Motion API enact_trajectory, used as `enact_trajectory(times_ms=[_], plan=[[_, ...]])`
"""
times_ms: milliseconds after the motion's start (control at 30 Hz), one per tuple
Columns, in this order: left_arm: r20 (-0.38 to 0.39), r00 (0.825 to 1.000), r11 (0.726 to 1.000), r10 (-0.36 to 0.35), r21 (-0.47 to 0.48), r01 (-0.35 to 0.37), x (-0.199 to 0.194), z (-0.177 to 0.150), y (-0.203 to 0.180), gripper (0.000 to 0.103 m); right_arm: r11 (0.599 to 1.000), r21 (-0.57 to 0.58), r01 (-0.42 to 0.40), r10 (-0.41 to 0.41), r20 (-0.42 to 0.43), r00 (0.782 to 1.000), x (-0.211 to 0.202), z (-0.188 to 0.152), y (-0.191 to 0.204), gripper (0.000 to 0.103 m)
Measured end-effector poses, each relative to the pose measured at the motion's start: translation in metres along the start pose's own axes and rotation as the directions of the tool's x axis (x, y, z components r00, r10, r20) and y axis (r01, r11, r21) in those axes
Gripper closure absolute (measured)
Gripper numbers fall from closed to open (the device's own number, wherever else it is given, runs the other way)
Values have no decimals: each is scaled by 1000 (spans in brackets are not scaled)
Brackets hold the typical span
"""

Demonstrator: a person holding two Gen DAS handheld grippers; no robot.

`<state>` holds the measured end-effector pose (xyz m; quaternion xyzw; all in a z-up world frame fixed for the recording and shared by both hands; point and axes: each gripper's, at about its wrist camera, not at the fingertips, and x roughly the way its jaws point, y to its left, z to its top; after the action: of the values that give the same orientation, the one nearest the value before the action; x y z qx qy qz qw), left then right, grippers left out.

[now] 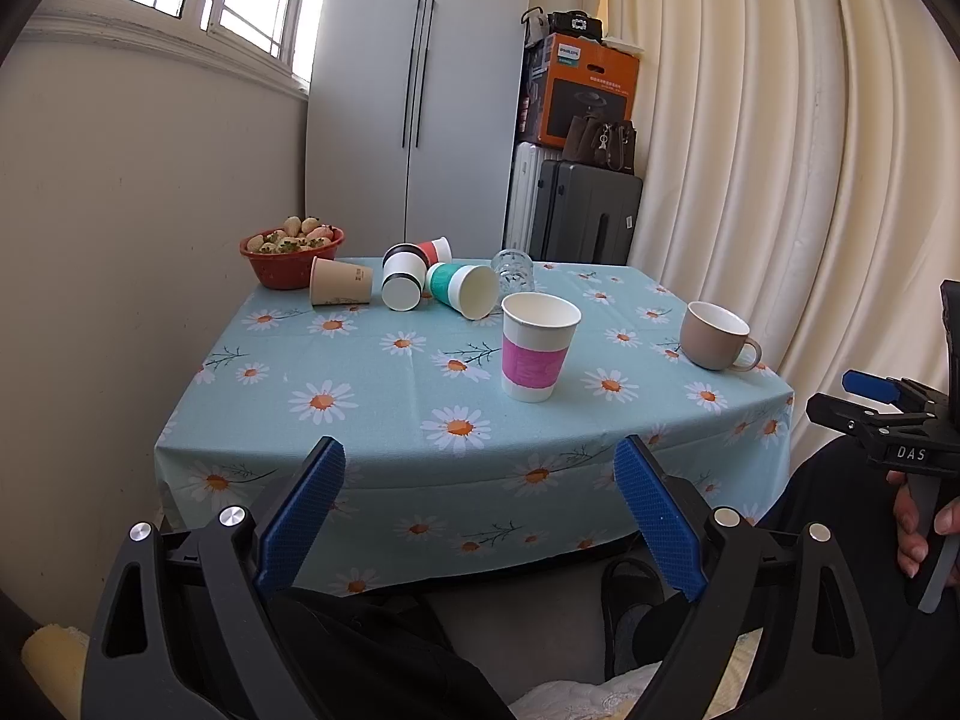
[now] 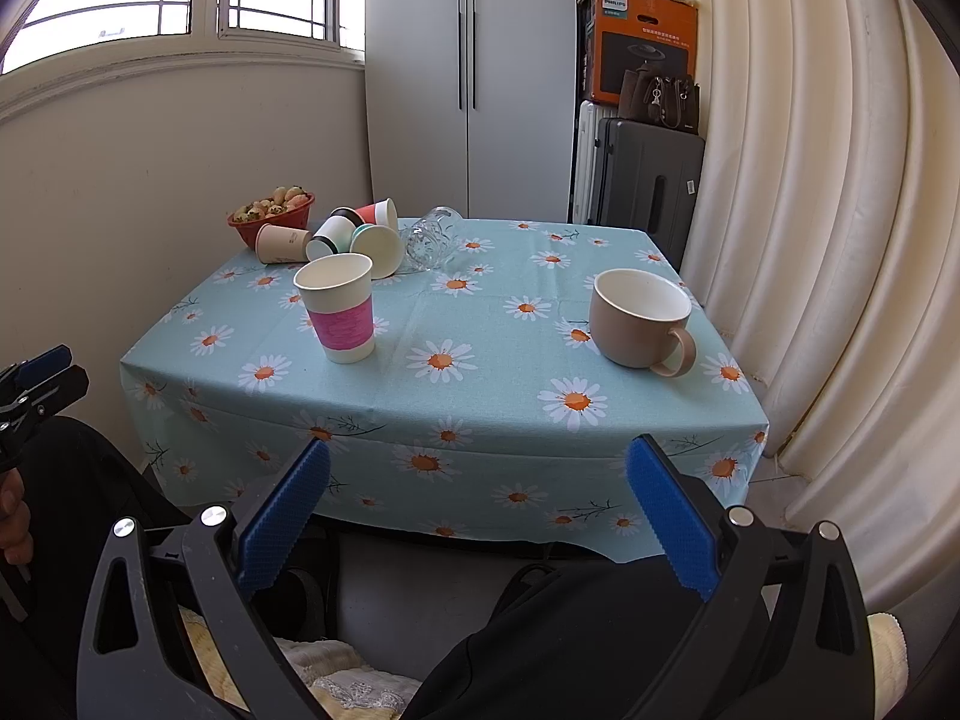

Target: Flip cup upright

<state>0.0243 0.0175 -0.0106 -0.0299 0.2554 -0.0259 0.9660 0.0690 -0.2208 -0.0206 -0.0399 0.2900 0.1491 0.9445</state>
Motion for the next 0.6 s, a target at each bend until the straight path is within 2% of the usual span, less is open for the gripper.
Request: enact_trajectory(times_ms=[600], plan=[[5, 1000, 1000, -11, -4, 11, -1, -1, 1, 14, 1000, -1, 0, 0, -2, 1000, 0, 1, 0, 5]])
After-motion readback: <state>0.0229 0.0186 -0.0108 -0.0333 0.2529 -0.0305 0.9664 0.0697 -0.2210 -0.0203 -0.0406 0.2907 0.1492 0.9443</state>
